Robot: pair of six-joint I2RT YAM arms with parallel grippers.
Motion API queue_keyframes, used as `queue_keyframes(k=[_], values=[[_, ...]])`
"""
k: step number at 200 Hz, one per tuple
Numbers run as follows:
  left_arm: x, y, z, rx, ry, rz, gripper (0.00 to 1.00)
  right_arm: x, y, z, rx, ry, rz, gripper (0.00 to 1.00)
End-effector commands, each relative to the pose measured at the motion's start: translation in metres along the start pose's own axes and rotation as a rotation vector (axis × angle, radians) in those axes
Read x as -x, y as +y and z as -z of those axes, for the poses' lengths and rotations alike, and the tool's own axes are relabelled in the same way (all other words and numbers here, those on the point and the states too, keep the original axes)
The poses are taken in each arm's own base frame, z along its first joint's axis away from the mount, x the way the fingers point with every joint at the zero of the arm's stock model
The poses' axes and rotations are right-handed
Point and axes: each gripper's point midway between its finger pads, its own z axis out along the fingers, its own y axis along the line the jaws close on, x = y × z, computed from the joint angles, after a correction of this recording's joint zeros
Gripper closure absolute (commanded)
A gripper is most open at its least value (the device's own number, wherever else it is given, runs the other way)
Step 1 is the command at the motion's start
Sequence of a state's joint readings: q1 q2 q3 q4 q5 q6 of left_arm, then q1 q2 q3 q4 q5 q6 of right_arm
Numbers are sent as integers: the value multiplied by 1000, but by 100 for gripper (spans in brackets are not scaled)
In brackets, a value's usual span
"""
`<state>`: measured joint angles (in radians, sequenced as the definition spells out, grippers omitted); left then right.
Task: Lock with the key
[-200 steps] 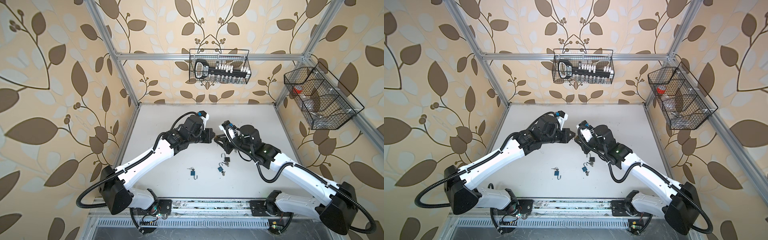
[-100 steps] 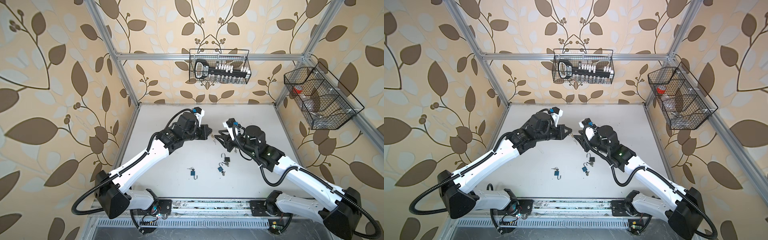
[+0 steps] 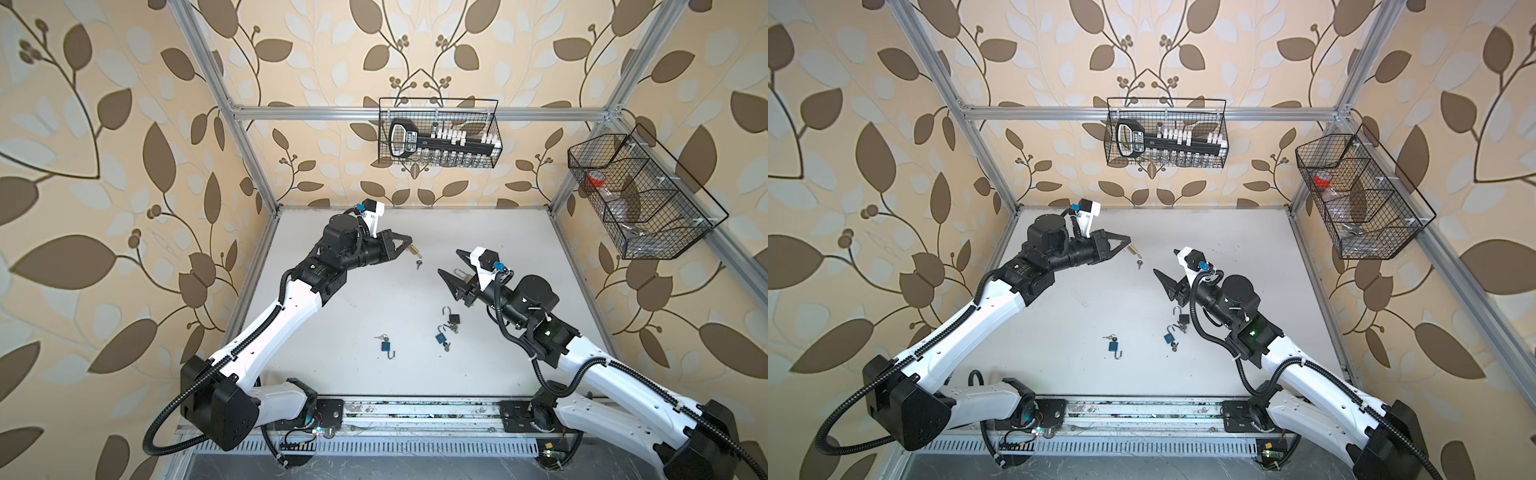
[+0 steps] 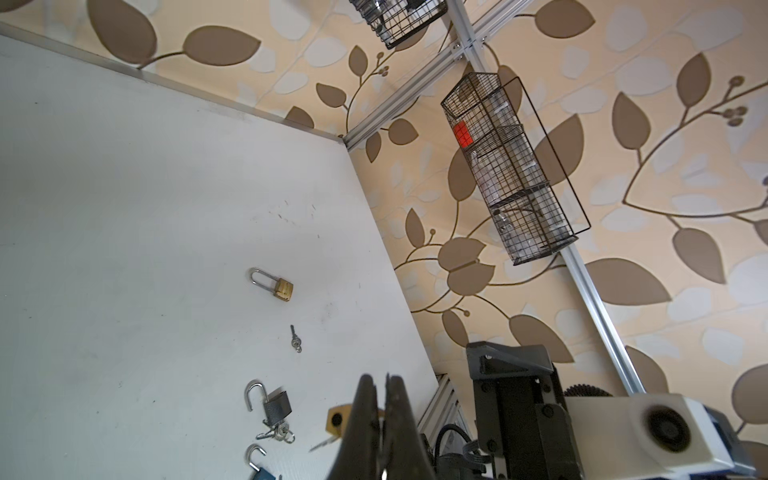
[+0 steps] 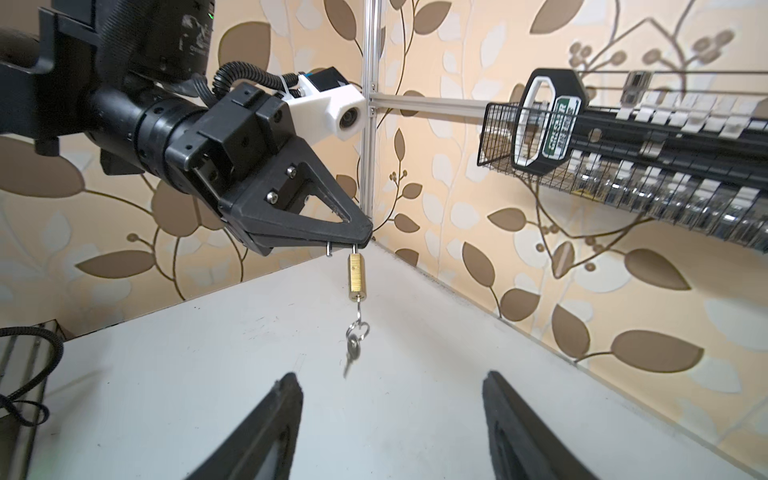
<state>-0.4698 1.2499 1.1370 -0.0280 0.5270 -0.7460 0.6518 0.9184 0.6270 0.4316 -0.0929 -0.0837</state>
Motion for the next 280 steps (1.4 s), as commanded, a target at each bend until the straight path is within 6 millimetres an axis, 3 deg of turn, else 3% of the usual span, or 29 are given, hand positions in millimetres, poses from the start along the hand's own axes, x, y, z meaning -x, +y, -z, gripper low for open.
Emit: queue_keyframes(k=[1, 22, 53, 122, 203, 244, 280], values=[[15, -40, 14, -162, -64, -1, 100, 23, -1, 8, 3, -109, 106, 33], [18, -50, 16, -215, -67, 34, 100, 31, 9, 11, 50, -168, 158, 35], [20, -60, 17, -257, -64, 41, 100, 36, 21, 0, 126, -182, 179, 35], [17, -69, 19, -307, -44, 32, 100, 43, 13, -23, 96, -219, 128, 45], [13, -77, 18, -354, -8, 13, 100, 53, 18, -42, 150, -246, 84, 55], [11, -81, 18, -376, 5, 8, 100, 51, 18, -47, 154, -236, 65, 68], [10, -83, 17, -383, 12, 5, 100, 53, 20, -48, 168, -239, 57, 74]])
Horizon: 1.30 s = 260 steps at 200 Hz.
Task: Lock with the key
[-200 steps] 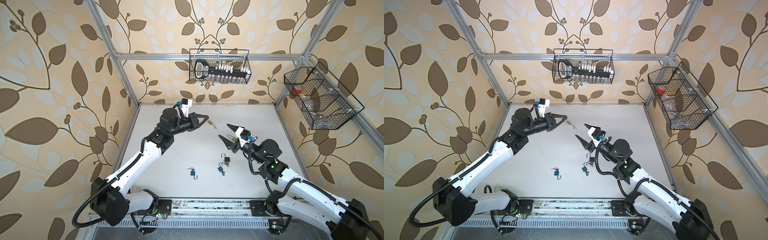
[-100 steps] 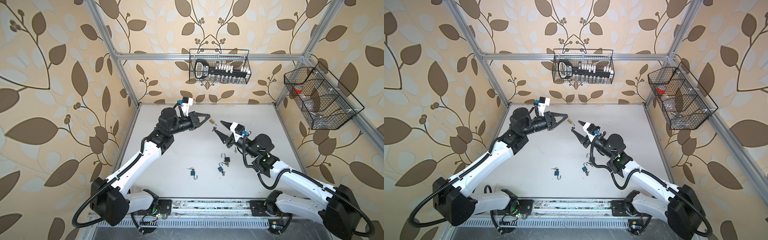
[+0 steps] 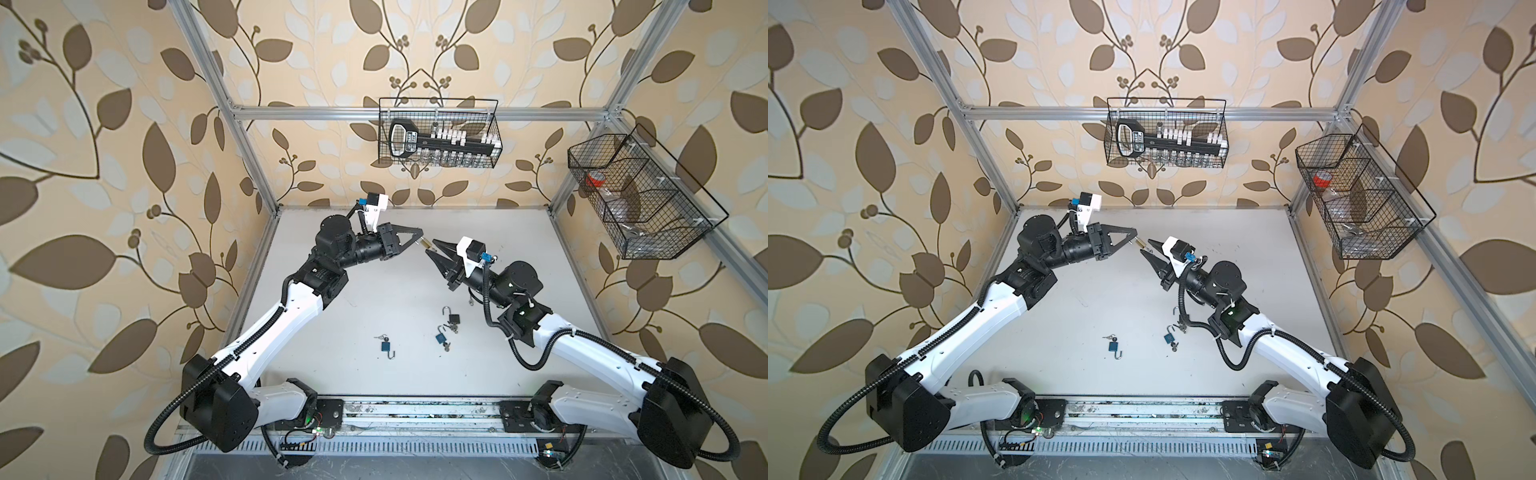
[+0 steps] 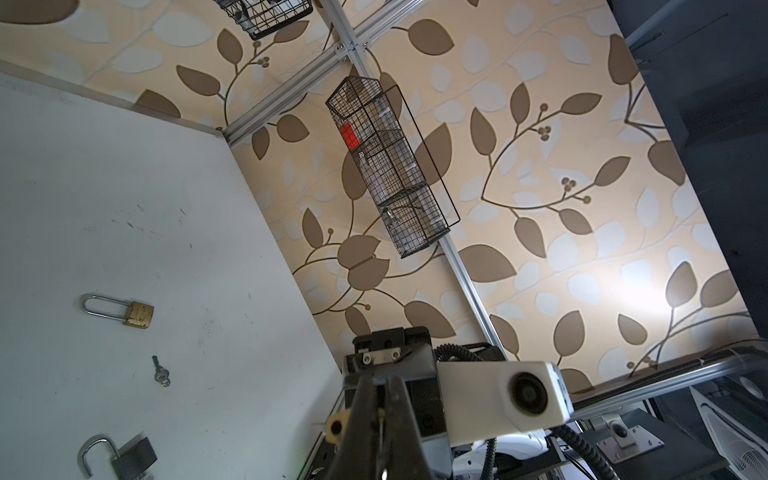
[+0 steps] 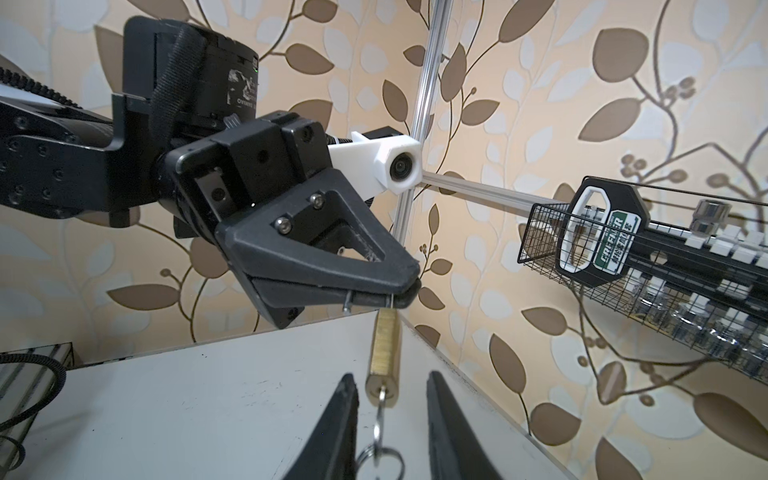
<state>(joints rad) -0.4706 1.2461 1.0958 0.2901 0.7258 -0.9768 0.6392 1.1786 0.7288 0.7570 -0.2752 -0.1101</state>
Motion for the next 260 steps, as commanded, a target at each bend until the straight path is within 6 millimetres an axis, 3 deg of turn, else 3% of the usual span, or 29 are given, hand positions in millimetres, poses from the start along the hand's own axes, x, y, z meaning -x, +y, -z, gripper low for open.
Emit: queue_keyframes(k=[1, 84, 192, 260], values=[[4, -25, 2, -82, -3, -61, 100, 21, 0, -5, 19, -56, 0, 74], [1, -29, 0, -96, 13, -67, 100, 19, -1, -10, 20, -48, -22, 78], [-1, -30, 4, -73, 12, -122, 100, 21, 0, -15, 42, 11, -114, 100], [-5, -28, -3, -79, 63, -181, 100, 24, -4, -10, 18, 78, -282, 100]])
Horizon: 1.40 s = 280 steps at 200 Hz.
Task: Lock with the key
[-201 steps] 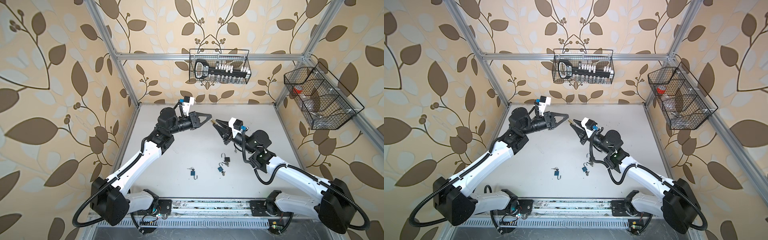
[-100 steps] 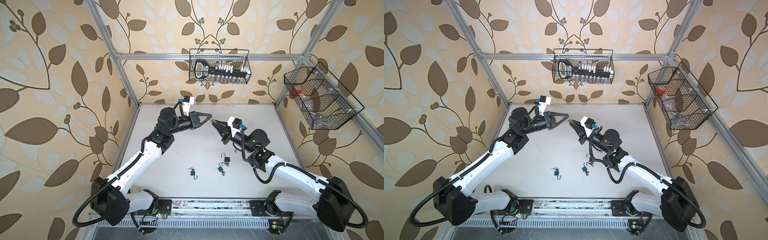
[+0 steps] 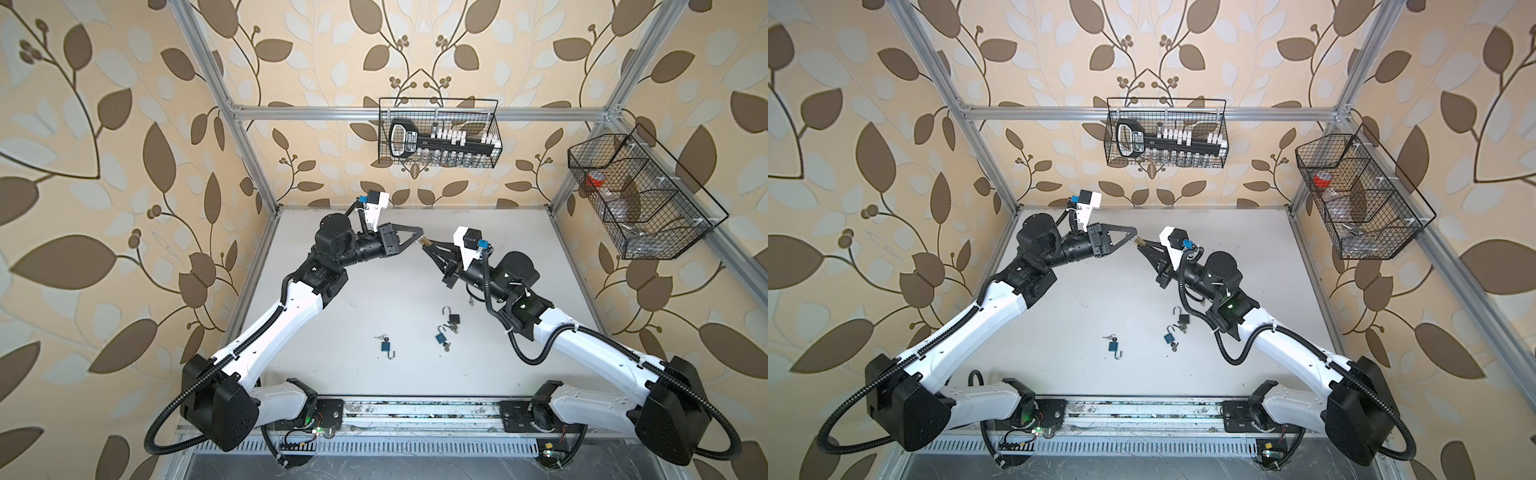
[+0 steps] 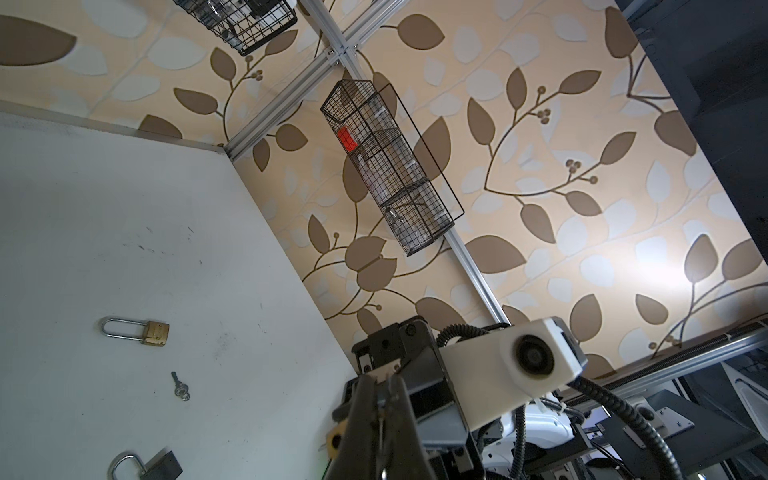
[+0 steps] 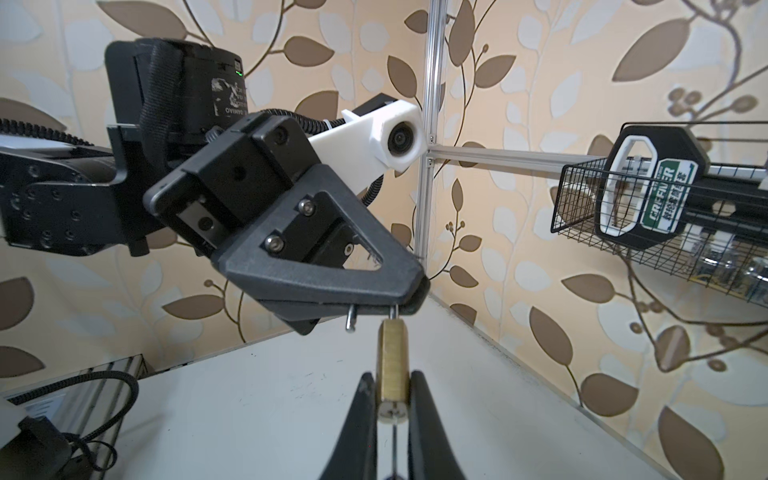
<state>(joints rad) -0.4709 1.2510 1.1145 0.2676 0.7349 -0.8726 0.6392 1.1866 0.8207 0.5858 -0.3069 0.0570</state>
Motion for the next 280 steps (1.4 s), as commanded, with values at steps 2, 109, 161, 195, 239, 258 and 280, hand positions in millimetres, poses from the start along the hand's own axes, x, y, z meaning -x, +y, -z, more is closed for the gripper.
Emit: queue_keyframes(k=[2, 109, 161, 195, 239, 258, 280], values=[[-2, -26, -2, -83, 48, -86, 100, 26, -2, 1, -14, -1, -96, 100], [-8, -38, 4, -108, 79, -162, 100, 47, 4, 16, 7, -32, -195, 100], [-4, -60, 11, -154, 68, -262, 100, 66, 6, 21, 20, -52, -245, 100], [-2, -76, 16, -193, 56, -324, 100, 86, 8, 27, 49, -82, -328, 100], [-3, -90, 23, -237, 41, -378, 100, 113, 13, 38, 259, -123, -472, 100], [-3, -97, 26, -257, 38, -400, 100, 123, 18, 41, 339, -129, -524, 100], [-4, -104, 28, -277, 39, -421, 100, 132, 25, 43, 408, -129, -564, 100]])
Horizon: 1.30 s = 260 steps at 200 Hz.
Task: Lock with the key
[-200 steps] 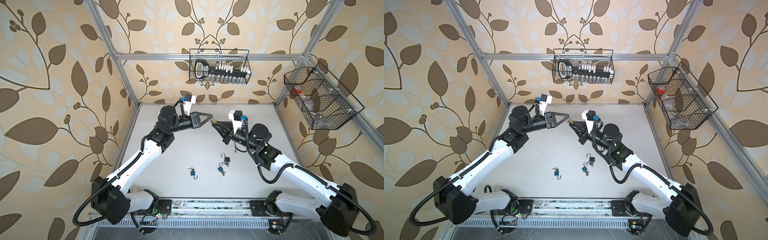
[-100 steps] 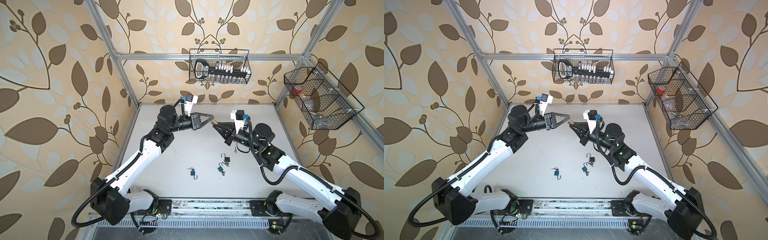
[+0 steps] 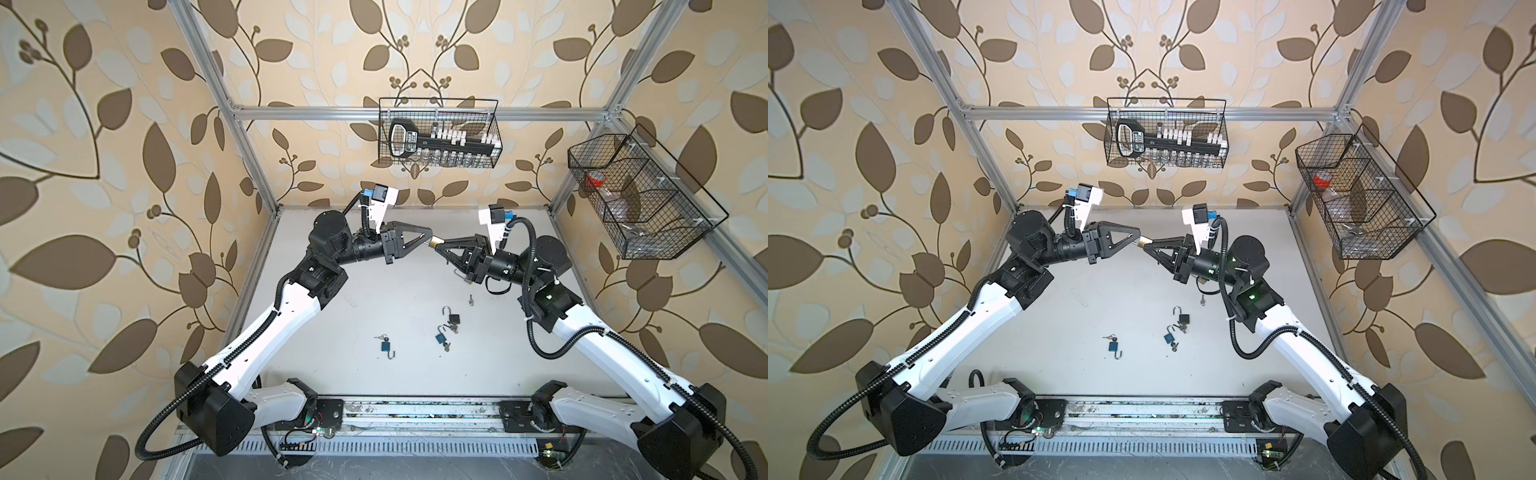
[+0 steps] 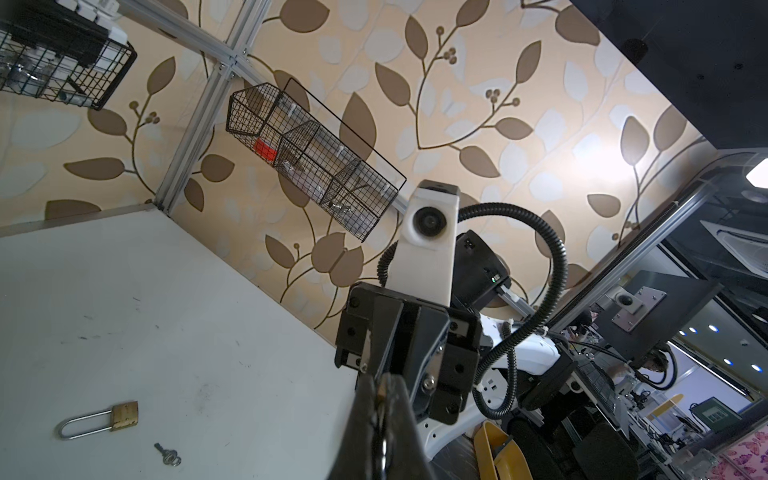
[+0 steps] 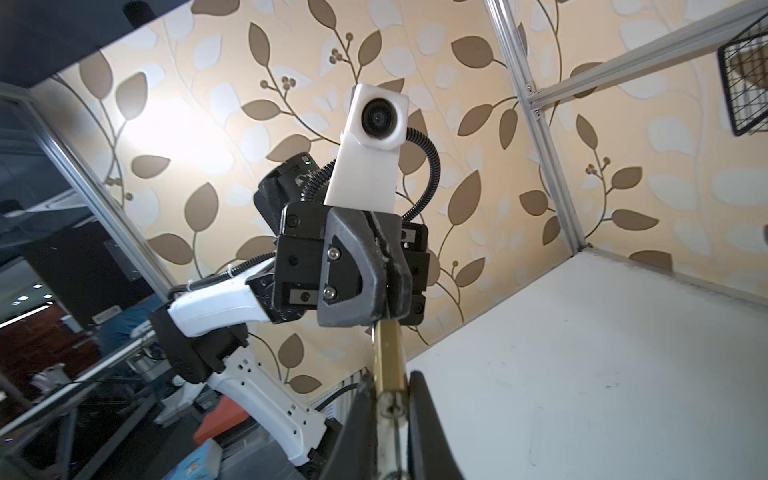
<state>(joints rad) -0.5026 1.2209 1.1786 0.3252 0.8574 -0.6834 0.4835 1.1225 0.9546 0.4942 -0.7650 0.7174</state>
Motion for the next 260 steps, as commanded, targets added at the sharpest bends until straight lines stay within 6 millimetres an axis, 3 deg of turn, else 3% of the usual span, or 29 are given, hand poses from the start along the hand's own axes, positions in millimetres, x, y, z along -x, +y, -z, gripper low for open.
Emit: queue_keyframes(k=[1, 64, 103, 144, 174, 188, 204, 228, 260], values=[[11, -42, 15, -90, -7, -129, 100, 56, 43, 9, 135, -128, 28, 100], [9, -53, 15, -115, -7, -145, 100, 53, 38, 8, 138, -133, -42, 100], [3, -59, 9, -135, 7, -123, 100, 44, 22, 5, 0, -120, 84, 100], [2, -58, 4, -138, 1, -90, 100, 30, 27, 0, 14, -92, 167, 100], [10, -50, 6, -70, -41, -73, 100, 35, 28, 9, -7, -144, 151, 100], [16, -48, 10, -35, -83, -68, 74, 37, 31, 13, -14, -160, 156, 100], [25, -50, 14, -18, -120, -71, 58, 40, 33, 20, -18, -176, 156, 100], [32, -52, 20, 3, -157, -78, 47, 42, 38, 24, -5, -182, 162, 100], [31, -56, 18, -17, -142, -82, 48, 40, 39, 23, 9, -165, 143, 100]])
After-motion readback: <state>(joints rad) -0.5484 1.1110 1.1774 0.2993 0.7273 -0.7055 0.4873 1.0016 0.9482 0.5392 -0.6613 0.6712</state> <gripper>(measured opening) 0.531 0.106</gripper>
